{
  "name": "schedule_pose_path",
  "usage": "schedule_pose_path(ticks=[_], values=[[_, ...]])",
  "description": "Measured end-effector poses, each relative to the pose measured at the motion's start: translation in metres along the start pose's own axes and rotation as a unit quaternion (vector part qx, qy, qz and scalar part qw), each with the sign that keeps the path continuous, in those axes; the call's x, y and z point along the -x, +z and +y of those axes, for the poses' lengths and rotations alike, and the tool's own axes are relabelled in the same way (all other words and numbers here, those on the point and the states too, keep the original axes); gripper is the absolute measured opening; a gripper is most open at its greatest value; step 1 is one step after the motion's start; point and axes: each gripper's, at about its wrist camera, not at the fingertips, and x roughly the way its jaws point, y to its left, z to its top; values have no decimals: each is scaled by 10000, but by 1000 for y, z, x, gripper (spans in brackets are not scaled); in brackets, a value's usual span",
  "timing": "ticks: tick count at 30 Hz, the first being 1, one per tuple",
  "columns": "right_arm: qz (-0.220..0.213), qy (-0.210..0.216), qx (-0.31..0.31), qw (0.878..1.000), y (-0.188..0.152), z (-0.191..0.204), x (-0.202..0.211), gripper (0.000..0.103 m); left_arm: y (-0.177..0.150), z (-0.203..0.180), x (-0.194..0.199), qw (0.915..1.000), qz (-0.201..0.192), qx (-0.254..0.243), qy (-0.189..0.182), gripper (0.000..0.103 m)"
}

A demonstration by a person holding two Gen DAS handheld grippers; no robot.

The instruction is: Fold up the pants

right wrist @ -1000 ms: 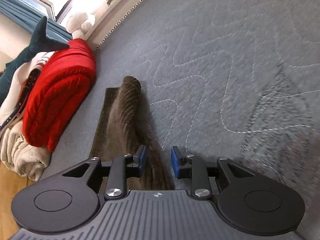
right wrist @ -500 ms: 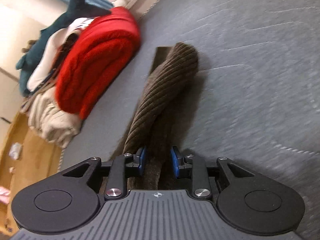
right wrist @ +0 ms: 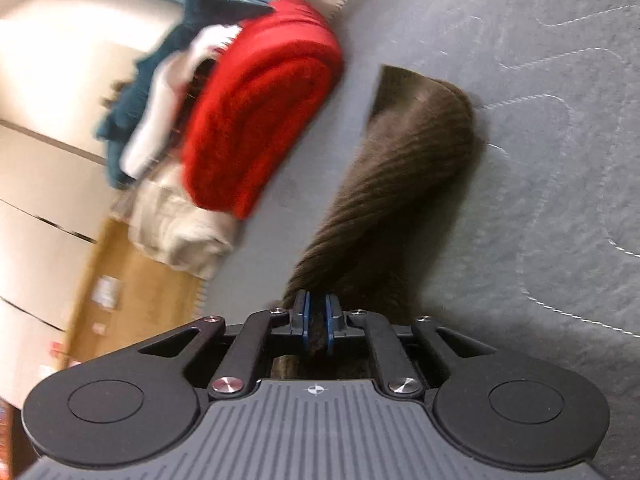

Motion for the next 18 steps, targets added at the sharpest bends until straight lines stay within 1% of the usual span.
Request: schedule_pose_path(ticks=[1, 2, 4, 7, 11, 14, 15, 17, 18], values=[[25, -78, 2, 10000, -2, 1, -3, 31, 0, 0, 0, 10000, 0, 0, 0, 36], [30, -170, -17, 9998, -3, 0, -6, 35, 0, 0, 0, 10000, 0, -1, 1, 36], [59, -259, -49, 9996, -8, -1, -11, 35, 0, 0, 0, 10000, -1, 0, 0, 36], [170, -265, -46, 9995, -12, 2, -18, 35, 0, 0, 0, 10000, -1, 3, -2, 36], [244, -5, -56, 9997, -16, 10, -26, 35, 0, 0, 0, 10000, -2, -1, 4, 36], [259, 106, -18, 9996, -17, 17, -28, 35, 0, 0, 0, 10000, -2, -5, 7, 36], [265, 69, 52, 9996, -17, 19, -29, 35, 0, -1, 0, 10000, -2, -10, 10, 36], [255, -120, 264, 9993, -19, 26, -33, 25, 0, -1, 0, 10000, -2, -15, 14, 36], [246, -189, 356, 9989, -19, 29, -33, 11, 0, -1, 0, 10000, -2, -10, 10, 36]])
